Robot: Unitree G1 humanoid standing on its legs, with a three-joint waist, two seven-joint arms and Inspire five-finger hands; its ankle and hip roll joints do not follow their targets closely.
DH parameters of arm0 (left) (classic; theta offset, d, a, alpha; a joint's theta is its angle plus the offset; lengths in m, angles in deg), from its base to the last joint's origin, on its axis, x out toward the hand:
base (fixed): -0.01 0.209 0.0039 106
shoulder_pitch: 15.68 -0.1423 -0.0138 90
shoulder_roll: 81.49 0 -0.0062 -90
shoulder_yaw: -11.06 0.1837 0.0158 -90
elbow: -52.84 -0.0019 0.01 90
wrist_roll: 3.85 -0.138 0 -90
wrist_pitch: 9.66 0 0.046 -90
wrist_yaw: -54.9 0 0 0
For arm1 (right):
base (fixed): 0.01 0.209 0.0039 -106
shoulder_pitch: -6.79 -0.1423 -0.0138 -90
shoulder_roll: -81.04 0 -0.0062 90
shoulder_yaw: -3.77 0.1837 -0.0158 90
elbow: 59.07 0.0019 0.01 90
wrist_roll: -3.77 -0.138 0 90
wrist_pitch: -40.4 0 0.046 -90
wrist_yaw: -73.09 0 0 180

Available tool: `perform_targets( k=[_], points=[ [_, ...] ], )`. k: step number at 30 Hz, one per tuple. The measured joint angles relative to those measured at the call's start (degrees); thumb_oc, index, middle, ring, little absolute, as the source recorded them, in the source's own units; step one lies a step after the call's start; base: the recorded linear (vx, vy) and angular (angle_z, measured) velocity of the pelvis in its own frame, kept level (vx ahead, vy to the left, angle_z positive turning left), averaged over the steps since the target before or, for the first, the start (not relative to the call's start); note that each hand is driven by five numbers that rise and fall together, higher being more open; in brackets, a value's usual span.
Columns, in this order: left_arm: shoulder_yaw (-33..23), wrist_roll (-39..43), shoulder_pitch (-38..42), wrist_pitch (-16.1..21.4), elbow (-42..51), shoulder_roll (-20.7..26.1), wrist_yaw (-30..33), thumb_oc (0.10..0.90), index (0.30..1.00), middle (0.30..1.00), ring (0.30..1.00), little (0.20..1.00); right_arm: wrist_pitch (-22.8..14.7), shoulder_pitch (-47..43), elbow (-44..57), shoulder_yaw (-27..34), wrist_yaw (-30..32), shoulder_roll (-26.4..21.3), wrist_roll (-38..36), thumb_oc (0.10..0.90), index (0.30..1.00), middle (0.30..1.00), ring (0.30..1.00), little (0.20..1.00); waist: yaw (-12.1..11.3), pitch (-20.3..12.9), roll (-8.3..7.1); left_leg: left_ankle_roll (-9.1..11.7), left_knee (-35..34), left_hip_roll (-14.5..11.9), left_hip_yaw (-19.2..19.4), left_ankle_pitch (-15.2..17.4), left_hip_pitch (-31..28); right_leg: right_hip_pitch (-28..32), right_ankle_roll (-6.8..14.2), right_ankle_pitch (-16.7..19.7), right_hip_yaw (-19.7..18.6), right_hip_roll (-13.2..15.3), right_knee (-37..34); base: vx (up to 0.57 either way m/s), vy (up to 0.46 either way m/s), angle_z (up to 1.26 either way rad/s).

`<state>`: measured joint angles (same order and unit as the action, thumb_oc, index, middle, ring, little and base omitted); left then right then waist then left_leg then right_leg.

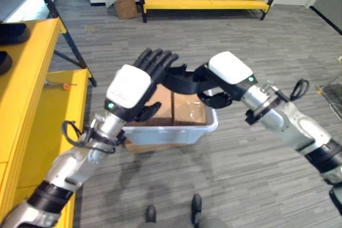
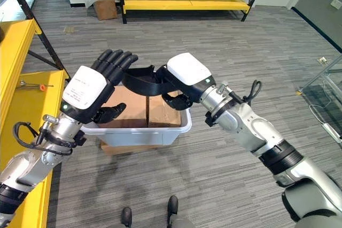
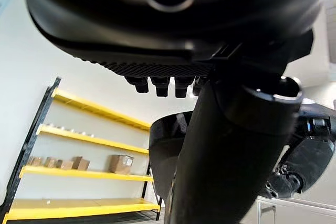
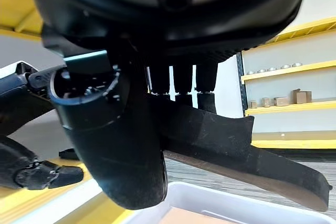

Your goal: Move parts from the plastic box to the shelf.

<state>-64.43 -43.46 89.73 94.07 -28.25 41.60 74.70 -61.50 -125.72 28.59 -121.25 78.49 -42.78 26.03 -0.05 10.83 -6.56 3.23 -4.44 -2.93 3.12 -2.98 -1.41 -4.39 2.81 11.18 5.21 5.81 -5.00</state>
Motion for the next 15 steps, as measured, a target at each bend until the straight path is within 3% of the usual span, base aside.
perform_targets(
  k=[7,15],
  points=[
    [0.0,-1.8,0.1,-0.9,0.0,-0.6,0.9,0.9,1.0,1.0,1.0,1.0,0.5,0.0,0.0,-0.8,-0.6,2.9,0.0,0.4,0.3,0.3,0.3,0.3,0.1,-1.9,-1.26,0.0,0.0,0.0,0.0,0.0,0.0,0.0,0.1,-0.1,0.0,0.0,0.0,-0.01,0.0,0.0],
    [1.8,-1.8,0.2,-1.4,-1.7,-1.1,1.2,0.9,1.0,1.0,1.0,1.0,0.9,0.0,0.0,-1.4,-1.3,5.2,0.0,0.4,0.3,0.3,0.3,0.3,0.1,-2.7,-1.27,0.0,0.0,0.0,0.0,0.1,-0.7,0.7,0.1,-0.3,-0.1,0.1,0.0,-0.01,0.0,0.0]
  ],
)
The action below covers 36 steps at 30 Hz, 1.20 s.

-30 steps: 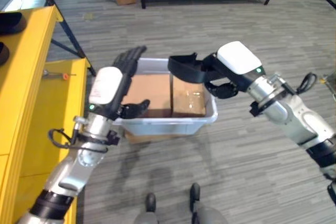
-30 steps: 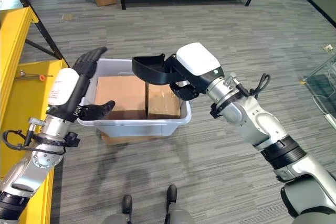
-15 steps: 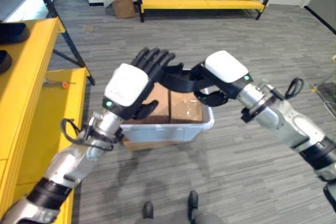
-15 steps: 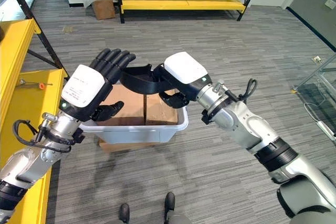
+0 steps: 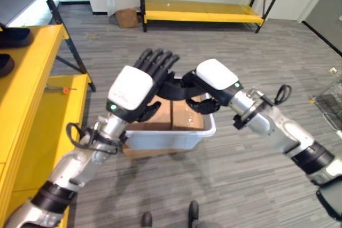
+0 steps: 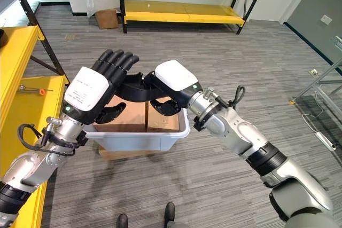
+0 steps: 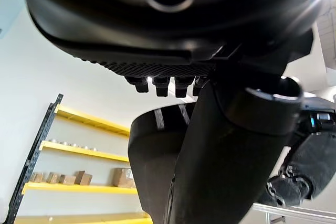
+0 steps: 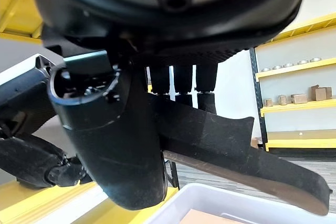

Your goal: Move parts from the plastic box to the shelf.

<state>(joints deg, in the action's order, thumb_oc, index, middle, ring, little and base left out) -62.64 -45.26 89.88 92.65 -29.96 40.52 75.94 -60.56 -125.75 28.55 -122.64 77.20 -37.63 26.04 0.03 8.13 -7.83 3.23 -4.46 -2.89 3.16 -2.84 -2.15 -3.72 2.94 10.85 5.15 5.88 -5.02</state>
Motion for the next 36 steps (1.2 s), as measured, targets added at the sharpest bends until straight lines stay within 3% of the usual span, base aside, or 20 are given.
perform_targets(
  k=[14,15,36],
  points=[
    [2.2,0.0,1.8,-1.5,-2.6,-4.3,0.0,0.9,1.0,1.0,1.0,1.0,0.7,-0.1,-0.1,-1.1,-0.4,1.9,0.0,0.4,0.3,0.3,0.3,0.3,1.4,-0.7,0.09,-0.1,0.0,0.0,0.9,0.1,-0.3,-0.1,0.1,-0.1,-0.4,-0.1,0.0,0.0,0.0,-0.02],
    [2.5,0.1,1.9,-1.6,-2.6,-4.4,0.1,0.4,0.3,0.3,0.3,0.3,0.7,-0.1,-0.1,-1.1,-0.4,2.1,0.0,0.4,0.3,0.3,0.3,0.3,1.5,-0.7,0.1,-0.1,0.0,0.0,1.0,0.1,-0.4,-0.1,0.1,-0.1,-0.6,-0.1,0.0,0.0,-0.001,-0.13],
    [3.8,0.2,2.5,-2.5,-5.0,-6.1,0.0,0.4,0.3,0.3,0.3,0.3,1.5,-0.1,-0.1,-1.3,-0.7,2.9,0.0,0.4,0.3,0.3,0.3,0.3,1.6,-1.3,0.76,-0.1,0.0,0.0,2.1,0.5,-1.0,0.0,0.1,-0.1,-1.6,-0.2,0.0,0.0,-0.001,-0.02]
  ],
)
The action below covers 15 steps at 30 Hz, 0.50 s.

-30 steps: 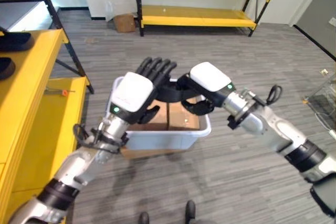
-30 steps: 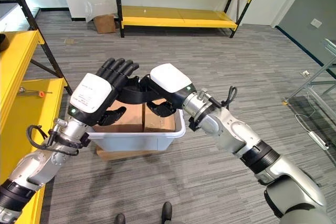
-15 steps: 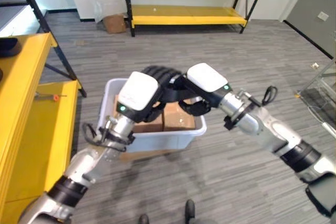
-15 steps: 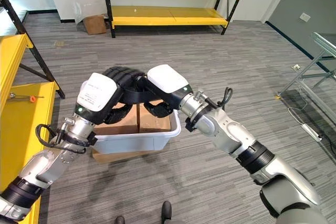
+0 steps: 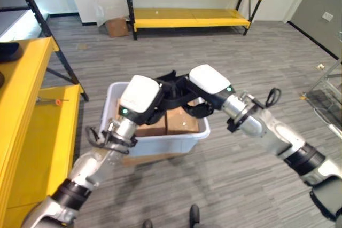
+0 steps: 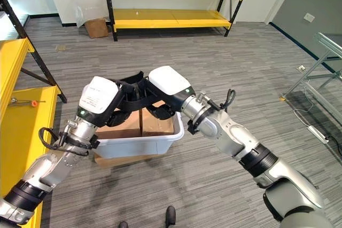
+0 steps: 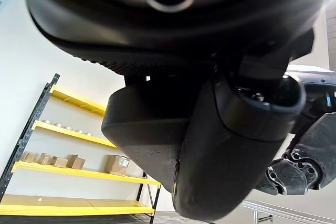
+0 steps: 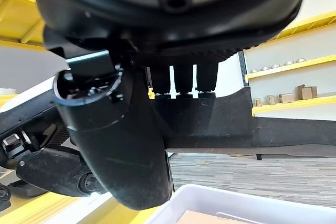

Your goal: Move parts from the plastic box to the shelf.

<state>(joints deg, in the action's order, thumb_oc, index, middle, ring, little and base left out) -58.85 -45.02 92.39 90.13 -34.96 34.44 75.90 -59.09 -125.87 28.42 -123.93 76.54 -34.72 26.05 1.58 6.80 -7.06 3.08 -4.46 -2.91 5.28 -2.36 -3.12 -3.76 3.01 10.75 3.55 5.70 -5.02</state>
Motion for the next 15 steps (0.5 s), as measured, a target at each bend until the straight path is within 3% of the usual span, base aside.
perform_targets(
  k=[2,3,4,10,15],
  points=[
    [0.0,0.0,-0.8,0.1,0.0,0.0,0.0,0.4,0.3,0.3,0.3,0.3,0.0,0.7,0.0,0.0,0.0,0.5,0.0,0.4,0.3,0.3,0.3,0.3,0.0,-0.1,0.13,0.0,0.0,0.0,0.0,0.0,0.0,0.0,0.0,0.0,0.0,0.0,0.0,0.0,0.0,0.0],
    [0.0,0.0,-1.2,0.2,0.0,0.0,0.0,0.4,0.3,0.3,0.3,0.3,0.0,1.7,0.0,0.4,0.0,0.9,0.0,0.608,0.591,0.591,0.591,0.591,-0.1,-0.1,0.18,0.0,0.0,-0.1,0.0,0.0,0.0,0.0,0.0,0.0,0.0,0.0,0.0,0.04,-0.04,0.02],
    [-0.1,0.1,-2.2,0.3,0.0,0.0,0.0,0.4,0.3,0.3,0.3,0.3,-0.2,3.8,0.0,1.8,0.2,2.1,-0.2,0.9,1.0,1.0,1.0,1.0,0.0,-0.2,0.31,0.0,0.0,-0.1,0.0,0.0,0.0,0.0,-0.1,-0.2,0.1,0.0,-0.1,0.05,-0.055,0.04],
    [-12.2,0.0,-20.9,0.7,3.3,-0.6,-0.1,0.4,0.3,0.3,0.3,0.3,-1.0,31.2,14.3,23.1,2.6,12.5,-8.0,0.9,1.0,1.0,1.0,1.0,0.0,-0.6,3.12,0.1,-0.1,-1.2,-1.7,0.4,0.4,0.5,-0.6,-1.4,1.7,-0.7,0.0,0.04,-0.096,0.14],
    [-19.4,0.2,-26.9,-3.0,0.7,-2.8,0.2,0.4,0.3,0.3,0.3,0.3,-0.4,34.0,15.1,26.5,5.7,12.4,-11.9,0.9,1.0,1.0,1.0,1.0,-0.4,-0.5,5.48,0.8,-0.1,-2.1,-2.8,0.5,0.4,1.0,-0.5,-2.5,2.8,-1.4,-0.4,0.05,-0.128,0.09]
  ],
)
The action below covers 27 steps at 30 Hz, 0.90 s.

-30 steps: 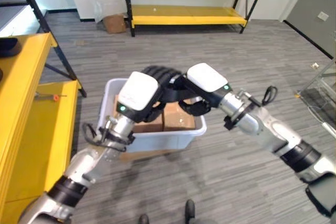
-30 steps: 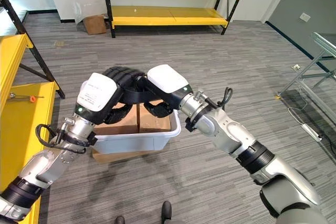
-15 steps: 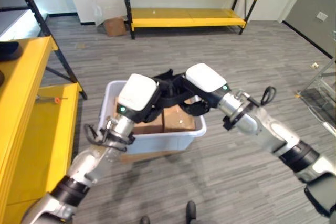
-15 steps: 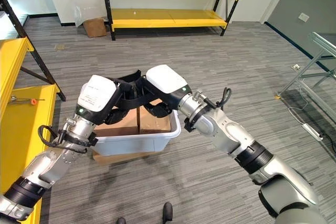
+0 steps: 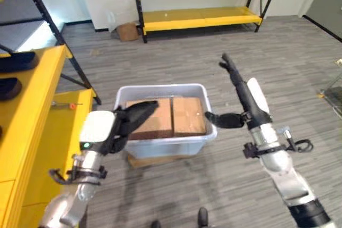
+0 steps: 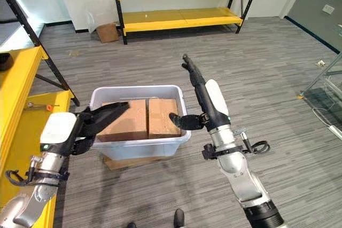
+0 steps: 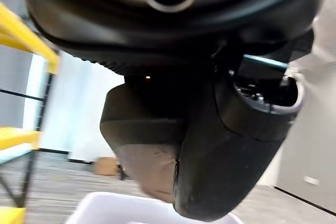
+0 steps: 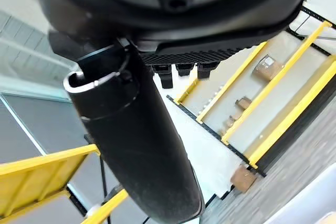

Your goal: Move parts from the plastic box to the shelf.

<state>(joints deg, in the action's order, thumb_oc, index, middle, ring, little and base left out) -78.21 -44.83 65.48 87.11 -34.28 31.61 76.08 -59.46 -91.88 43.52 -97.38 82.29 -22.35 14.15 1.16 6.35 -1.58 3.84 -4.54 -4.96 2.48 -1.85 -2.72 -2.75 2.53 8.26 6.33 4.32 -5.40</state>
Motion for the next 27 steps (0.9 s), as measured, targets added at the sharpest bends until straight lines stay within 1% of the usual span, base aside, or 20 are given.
perform_targets(
  k=[2,3,6,8,11,12,13,14,15,16,17,18,19,20,21,22,23,25,26,27],
  points=[
    [-1.3,0.0,-2.1,-0.1,1.2,-0.9,1.2,0.4,0.3,0.3,0.3,0.3,-1.4,1.7,0.8,-0.1,-0.2,1.3,-2.8,0.9,1.0,1.0,1.0,1.0,0.0,0.0,0.24,0.6,0.0,-0.7,-0.4,-0.2,0.0,0.3,-0.5,-0.3,0.6,-0.6,0.0,0.02,-0.219,0.14],
    [-3.1,0.0,-5.2,0.1,2.9,-2.1,2.1,0.4,0.3,0.3,0.3,0.3,-2.9,3.9,1.4,-0.6,-0.6,1.2,-5.0,0.9,1.0,1.0,1.0,1.0,0.1,0.1,0.6,0.9,0.1,-1.3,-1.0,-0.2,0.3,0.2,-1.1,-0.7,1.2,-1.2,0.0,-0.04,-0.249,0.15],
    [-5.2,0.1,-9.6,0.2,4.7,-3.6,3.6,0.4,0.3,0.3,0.3,0.3,-3.1,4.7,1.3,-0.7,-1.4,0.1,-8.4,0.9,1.0,1.0,1.0,1.0,-0.4,0.4,1.36,1.7,0.2,-2.9,-1.3,-0.3,1.2,-0.4,-1.5,-0.9,2.2,-2.8,0.2,-0.1,-0.188,0.04],
    [-5.6,0.1,-10.2,0.3,5.0,-4.3,4.8,0.4,0.3,0.3,0.3,0.3,-3.1,3.7,1.3,-0.7,-1.0,-1.0,-8.9,0.9,1.0,1.0,1.0,1.0,-1.5,0.6,1.44,1.8,0.8,-3.6,-1.8,-0.3,3.0,-1.9,-2.6,-0.2,2.5,-3.5,0.4,-0.11,-0.081,0.04],
    [-5.4,0.1,-9.3,1.0,5.0,-4.3,5.3,0.4,0.3,0.3,0.3,0.3,-3.3,1.4,1.2,-1.2,-0.4,-1.3,-9.1,0.9,1.0,1.0,1.0,1.0,-2.7,2.2,2.45,3.1,1.1,-4.5,-4.4,-1.1,5.9,-2.9,-3.0,0.0,4.7,-4.3,0.4,-0.22,-0.089,0.36],
    [-4.9,0.1,-7.8,1.2,5.1,-4.3,5.5,0.4,0.3,0.3,0.3,0.3,-3.5,0.6,1.0,-1.1,0.5,-1.4,-9.4,0.9,1.0,1.0,1.0,1.0,-3.1,3.0,3.13,4.2,1.3,-4.2,-6.6,-2.1,7.3,-3.0,-3.2,0.0,7.0,-4.3,0.5,-0.22,-0.075,1.15],
    [-3.0,0.1,-4.5,1.2,4.8,-4.3,5.5,0.4,0.3,0.3,0.3,0.3,-3.6,0.4,1.0,-0.6,1.8,-2.2,-9.4,0.9,1.0,1.0,1.0,1.0,-2.6,3.8,3.86,5.2,1.6,-3.5,-9.7,-4.6,10.1,-3.1,-3.8,-0.5,11.4,-3.5,0.4,-0.14,-0.043,1.75],
    [-0.9,0.1,-1.5,1.2,5.0,-4.2,5.6,0.4,0.3,0.3,0.3,0.3,-3.5,0.3,0.8,-0.3,2.8,-3.7,-9.4,0.9,1.0,1.0,1.0,1.0,-2.4,4.0,4.05,5.3,-0.1,-2.9,-9.6,-8.4,11.7,-3.7,-5.0,-0.6,15.2,-2.6,0.5,-0.19,-0.097,1.85],
    [-0.3,0.1,0.0,1.3,5.6,-4.2,5.8,0.4,0.3,0.3,0.3,0.3,-3.5,-0.5,0.6,-0.6,3.1,-4.6,-9.3,0.9,1.0,1.0,1.0,1.0,-2.9,4.3,3.88,4.0,-0.1,-2.8,-6.1,-6.7,12.9,-4.5,-5.8,-0.5,17.2,-1.8,0.5,-0.1,-0.067,1.47],
    [-0.4,0.1,1.0,1.6,6.7,-3.8,6.4,0.4,0.3,0.3,0.3,0.3,-3.5,-1.2,0.6,-0.8,2.7,-4.4,-9.2,0.9,1.0,1.0,1.0,1.0,-3.2,4.8,3.01,2.0,4.9,-3.2,-0.1,-3.6,14.0,-5.5,-7.4,-0.5,19.1,-0.7,0.5,-0.13,-0.059,1.04],
    [-0.7,0.1,2.0,1.9,6.8,-2.9,7.2,0.4,0.3,0.3,0.3,0.3,-3.5,-1.3,1.0,-1.4,2.6,-3.4,-9.1,0.9,1.0,1.0,1.0,1.0,-3.0,5.6,1.11,2.7,15.7,-3.8,6.2,2.2,14.0,-6.0,-7.9,-0.7,20.1,1.4,1.2,-0.03,0.182,1.41],
    [-0.8,0.1,3.3,2.1,7.1,-1.7,7.4,0.4,0.3,0.3,0.3,0.3,-4.2,1.6,2.6,-1.0,2.9,-3.0,-8.8,0.9,1.0,1.0,1.0,1.0,-0.2,6.1,1.07,5.4,19.8,-6.0,11.2,4.4,5.8,-5.0,-7.2,-1.4,21.0,3.5,1.8,-0.02,0.25,1.13],
    [-0.8,0.0,3.7,2.2,7.1,-1.9,7.4,0.4,0.3,0.3,0.3,0.3,-4.6,3.5,2.6,0.3,2.6,-1.9,-8.9,0.9,1.0,1.0,1.0,1.0,0.6,6.4,1.57,5.9,14.6,-5.0,10.7,4.9,2.9,-4.6,-5.5,0.0,20.9,4.1,2.5,-0.01,0.32,1.14],
    [-0.8,0.0,3.7,2.6,7.1,-3.4,7.5,0.4,0.3,0.3,0.3,0.3,-5.0,6.3,3.0,3.3,2.3,0.1,-9.0,0.9,1.0,1.0,1.0,1.0,1.8,6.4,2.83,5.8,9.7,-5.0,10.7,5.8,0.1,-3.2,-4.6,0.6,20.5,4.3,2.7,-0.02,0.299,0.68],
    [-0.8,0.0,3.1,2.5,8.8,-5.8,7.8,0.4,0.3,0.3,0.3,0.3,-4.8,11.0,3.1,7.7,3.0,2.2,-11.3,0.9,1.0,1.0,1.0,1.0,3.8,6.2,4.75,4.3,-0.2,-4.2,10.1,4.9,-6.0,-3.1,-3.5,0.7,21.4,3.8,4.7,-0.05,0.254,0.34],
    [-0.9,0.0,2.8,2.4,8.8,-5.7,8.3,0.4,0.3,0.3,0.3,0.3,-4.6,11.6,2.8,7.7,3.3,2.3,-11.8,0.9,1.0,1.0,1.0,1.0,2.8,5.7,3.12,4.2,-0.2,-2.7,10.0,5.0,-6.1,-3.9,-2.9,1.4,20.3,5.1,4.8,-0.06,0.26,-0.09],
    [-1.0,0.0,2.7,2.0,8.6,-5.7,8.3,0.4,0.3,0.3,0.3,0.3,-4.6,12.1,2.8,7.5,2.8,2.2,-11.9,0.9,1.0,1.0,1.0,1.0,2.6,5.3,2.23,4.2,-0.2,-1.7,9.8,5.0,-6.2,-4.2,-2.9,1.9,19.4,6.2,4.5,-0.05,0.154,-0.42],
    [-1.0,-0.2,2.7,1.9,8.3,-5.6,8.3,0.4,0.3,0.3,0.3,0.3,-4.8,12.7,2.9,6.9,2.3,2.3,-11.9,0.9,1.0,1.0,1.0,1.0,3.1,5.0,1.64,4.1,0.7,0.3,9.7,5.1,-6.1,-3.9,-3.2,4.0,19.2,8.0,4.3,-0.06,0.236,-0.03],
    [-0.9,-0.4,2.7,1.9,8.4,-5.4,8.3,0.4,0.3,0.3,0.3,0.3,-4.8,13.2,2.8,6.7,2.1,2.7,-11.9,0.9,1.0,1.0,1.0,1.0,3.2,4.8,0.74,4.0,5.3,1.2,9.5,6.1,-3.7,-3.8,-3.7,5.4,19.0,9.4,3.8,-0.03,0.195,0.19],
    [-0.9,-0.6,2.7,2.0,8.5,-5.1,8.3,0.4,0.3,0.3,0.3,0.3,-4.8,13.7,2.9,6.7,1.8,3.1,-11.9,0.9,1.0,1.0,1.0,1.0,3.1,4.9,-0.68,2.9,11.9,1.8,9.1,8.9,0.7,-3.6,-4.3,6.8,18.5,11.9,3.4,-0.03,0.148,0.32]
  ],
)
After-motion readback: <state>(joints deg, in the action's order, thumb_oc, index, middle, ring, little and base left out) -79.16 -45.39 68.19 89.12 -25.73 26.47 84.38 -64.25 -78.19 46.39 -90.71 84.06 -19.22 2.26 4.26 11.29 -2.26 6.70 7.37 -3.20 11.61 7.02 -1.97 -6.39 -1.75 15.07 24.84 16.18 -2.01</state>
